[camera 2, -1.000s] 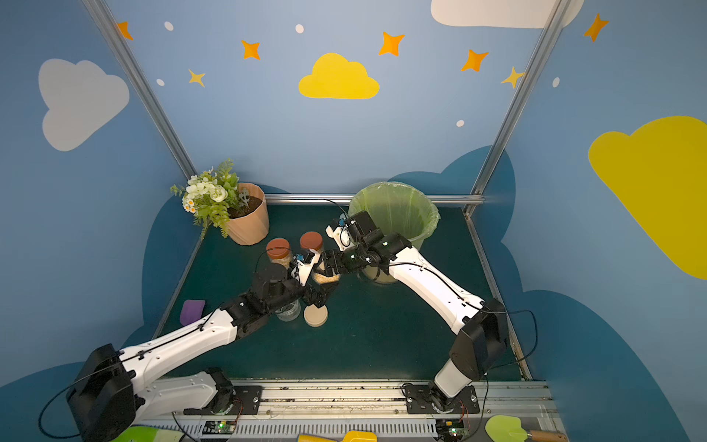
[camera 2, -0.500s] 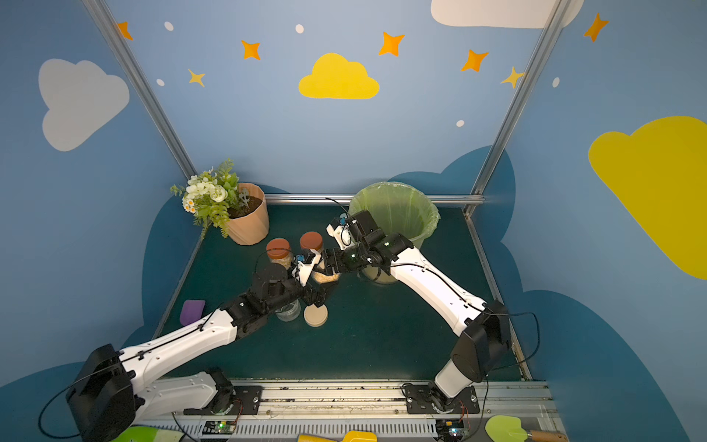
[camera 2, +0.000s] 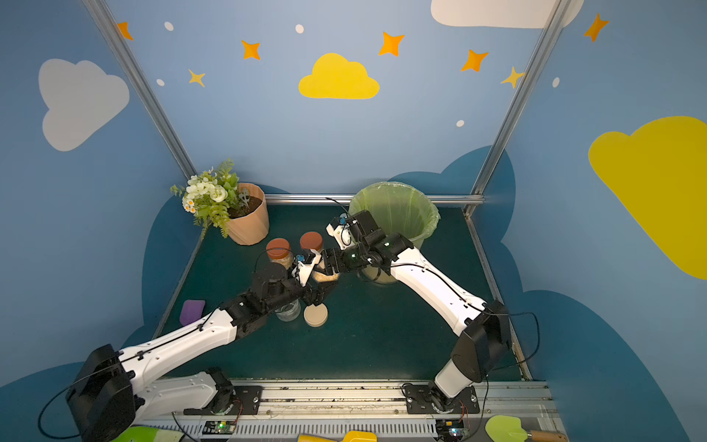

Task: Empty expired oatmeal from jars
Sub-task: Pick up the jar from the center of the board.

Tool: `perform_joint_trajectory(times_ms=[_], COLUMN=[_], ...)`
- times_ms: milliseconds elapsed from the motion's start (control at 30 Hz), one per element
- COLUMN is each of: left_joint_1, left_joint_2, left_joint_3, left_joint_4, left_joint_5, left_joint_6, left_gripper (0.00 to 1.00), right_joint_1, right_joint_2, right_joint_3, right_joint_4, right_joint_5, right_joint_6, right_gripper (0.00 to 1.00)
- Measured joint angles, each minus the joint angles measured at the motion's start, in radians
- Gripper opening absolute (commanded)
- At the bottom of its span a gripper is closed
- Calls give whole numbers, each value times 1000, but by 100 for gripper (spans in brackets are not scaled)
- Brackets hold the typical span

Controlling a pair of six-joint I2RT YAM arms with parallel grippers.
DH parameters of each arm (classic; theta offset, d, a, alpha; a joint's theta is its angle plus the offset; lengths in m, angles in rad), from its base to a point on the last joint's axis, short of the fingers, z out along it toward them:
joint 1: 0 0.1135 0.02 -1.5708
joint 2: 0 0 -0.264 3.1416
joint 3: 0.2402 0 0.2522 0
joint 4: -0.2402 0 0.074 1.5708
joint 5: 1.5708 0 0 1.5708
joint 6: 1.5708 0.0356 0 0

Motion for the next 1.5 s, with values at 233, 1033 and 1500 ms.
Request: perform_joint_trajectory(times_ms=[233,1033,1500], left_joint_1=[0,4,21], left_joint_2=[0,14,-1], left_joint_3=[0,-1,-12], left_joint_4=[6,127,161], left_joint_5=[-5,-71,-109], left_joint_6=[1,46,97], left_gripper=[27,9,8], right_joint_1=[0,16,-17], right_joint_2=[0,-82,-202], right_joint_3=[5,-43,-91], right_joint_4=[-6,-10,-11], right_joint_5=[1,9,-26], right_joint_6=[-9,-7,48], right_gripper=[84,96,96])
